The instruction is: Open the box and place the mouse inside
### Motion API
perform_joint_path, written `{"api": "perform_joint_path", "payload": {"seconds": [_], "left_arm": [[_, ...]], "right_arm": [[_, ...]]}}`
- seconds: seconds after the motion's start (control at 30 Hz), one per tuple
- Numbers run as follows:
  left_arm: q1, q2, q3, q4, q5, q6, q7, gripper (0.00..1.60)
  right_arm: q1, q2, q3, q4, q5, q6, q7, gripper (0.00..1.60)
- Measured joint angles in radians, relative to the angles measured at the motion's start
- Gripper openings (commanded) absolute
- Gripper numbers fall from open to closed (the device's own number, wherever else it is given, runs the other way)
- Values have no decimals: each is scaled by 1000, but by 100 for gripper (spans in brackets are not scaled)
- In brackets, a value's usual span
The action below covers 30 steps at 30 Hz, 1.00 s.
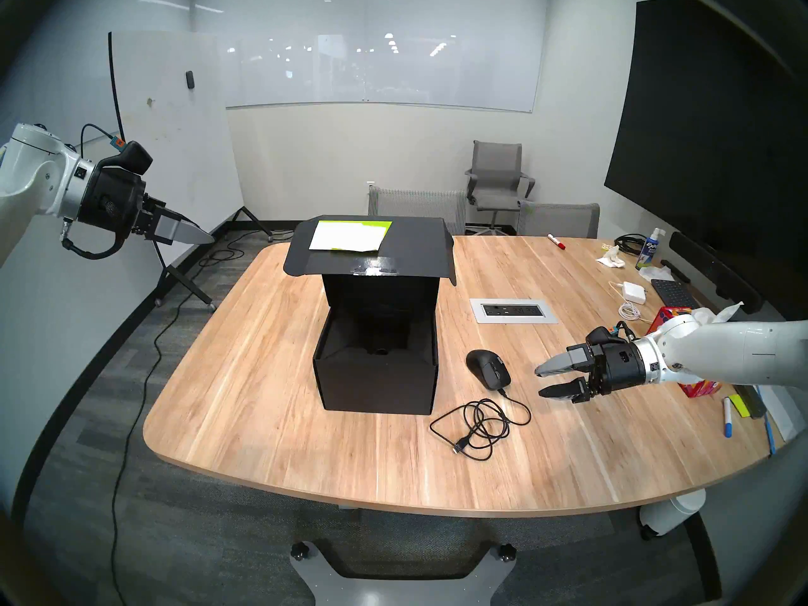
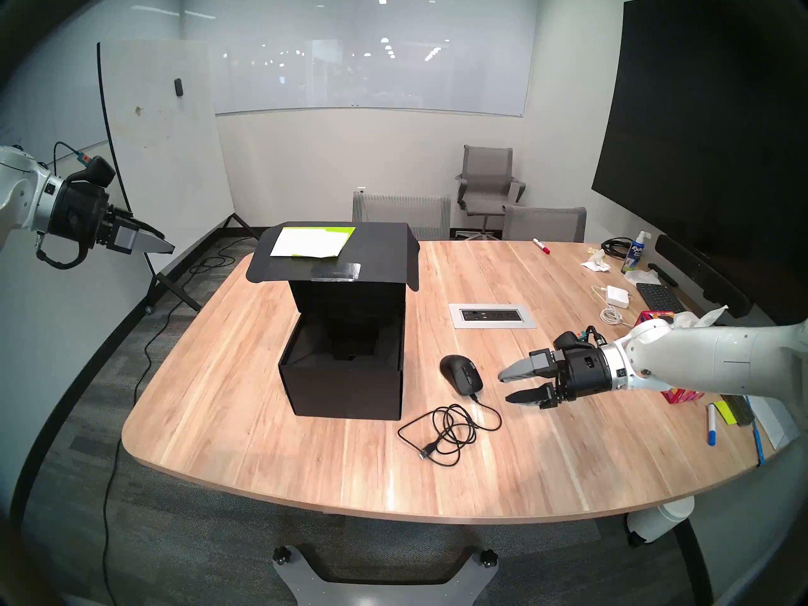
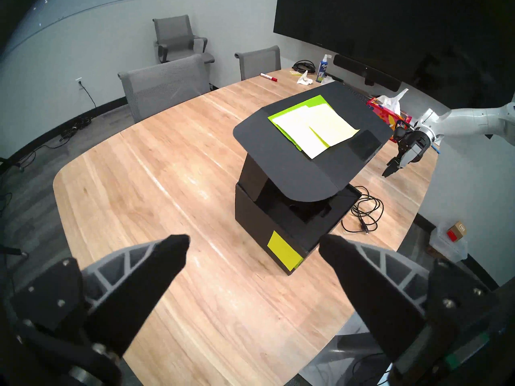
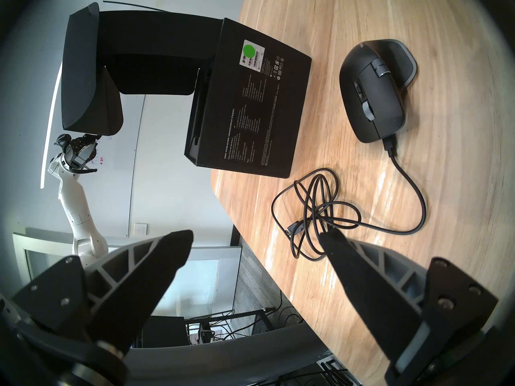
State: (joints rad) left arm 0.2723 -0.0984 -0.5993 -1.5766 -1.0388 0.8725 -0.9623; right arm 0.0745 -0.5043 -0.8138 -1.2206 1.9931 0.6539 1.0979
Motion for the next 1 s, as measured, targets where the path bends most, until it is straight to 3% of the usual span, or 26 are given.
{"api": "perform_joint_path", "payload": {"seconds": [0.47,1.0], "left_arm": [[14,0,9,-29,-25,81,84,160],[28,1,19,-83,-53,89,96,160]], "right_arm": [[-1,0,0,0,0,0,0,160],[-3,0,0,0,0,0,-1,160]]}}
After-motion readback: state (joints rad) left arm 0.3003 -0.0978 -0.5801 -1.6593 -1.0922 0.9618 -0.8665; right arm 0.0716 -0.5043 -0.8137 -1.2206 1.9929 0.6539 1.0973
